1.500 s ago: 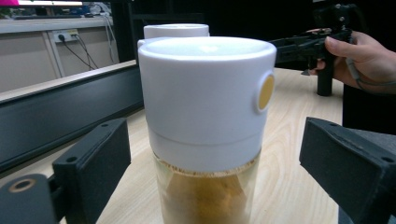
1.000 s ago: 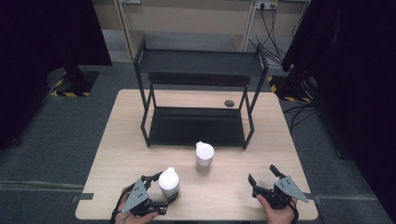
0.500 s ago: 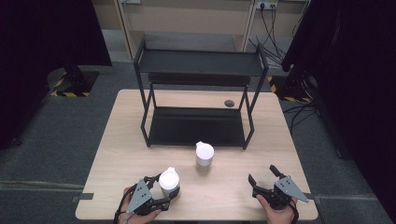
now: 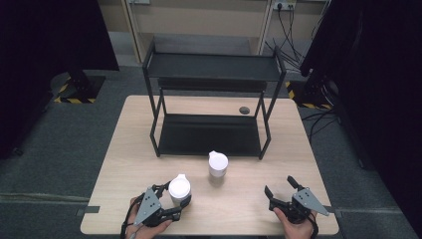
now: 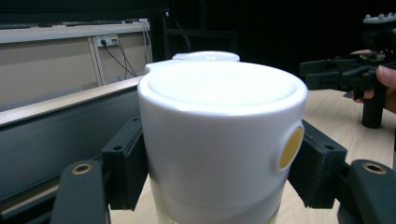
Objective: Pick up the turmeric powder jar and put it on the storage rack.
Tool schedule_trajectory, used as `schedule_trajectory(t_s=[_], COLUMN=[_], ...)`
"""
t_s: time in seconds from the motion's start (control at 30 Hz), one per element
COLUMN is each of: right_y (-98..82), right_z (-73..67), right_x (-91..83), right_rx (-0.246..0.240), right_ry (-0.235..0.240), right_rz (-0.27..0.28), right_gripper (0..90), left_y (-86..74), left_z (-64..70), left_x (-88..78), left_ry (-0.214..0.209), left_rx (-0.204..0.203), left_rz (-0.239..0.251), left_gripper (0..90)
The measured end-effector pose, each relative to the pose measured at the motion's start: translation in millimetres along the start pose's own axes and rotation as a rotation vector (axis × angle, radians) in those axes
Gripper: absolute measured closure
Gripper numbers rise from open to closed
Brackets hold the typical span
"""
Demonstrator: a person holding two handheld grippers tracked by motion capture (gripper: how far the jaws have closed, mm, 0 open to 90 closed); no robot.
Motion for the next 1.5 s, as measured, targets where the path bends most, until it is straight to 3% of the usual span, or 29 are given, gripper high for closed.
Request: schedule_trajectory(t_s=[0.7, 1.5], right_y=[-0.1, 0.5], right_z=[0.0, 0.2], right_x=[0.0, 0.4], right_rx=[-0.005, -0.004], right_ry=[0.005, 0.006], right_rz=[0.001, -0.004], right_gripper=[7.0, 7.5], left_y=[34.8, 66.1], left_z=[-5.5, -13.9], left_x=[10.0, 28.1], left_ry=[0.063, 0.113], left_rx=[-0.018, 0.004], left_rz=[0.063, 0.098], left_gripper=[30.4, 30.5])
Point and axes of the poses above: each handheld gripper's, and its own axes: x roughly forward along the jaws, y roughly out of its top, z roughly to its right, the point moved 4 cm from there along x, roughly forward along the jaws, and after that the axes turned 7 degrees about z, right-handed, at the moved point
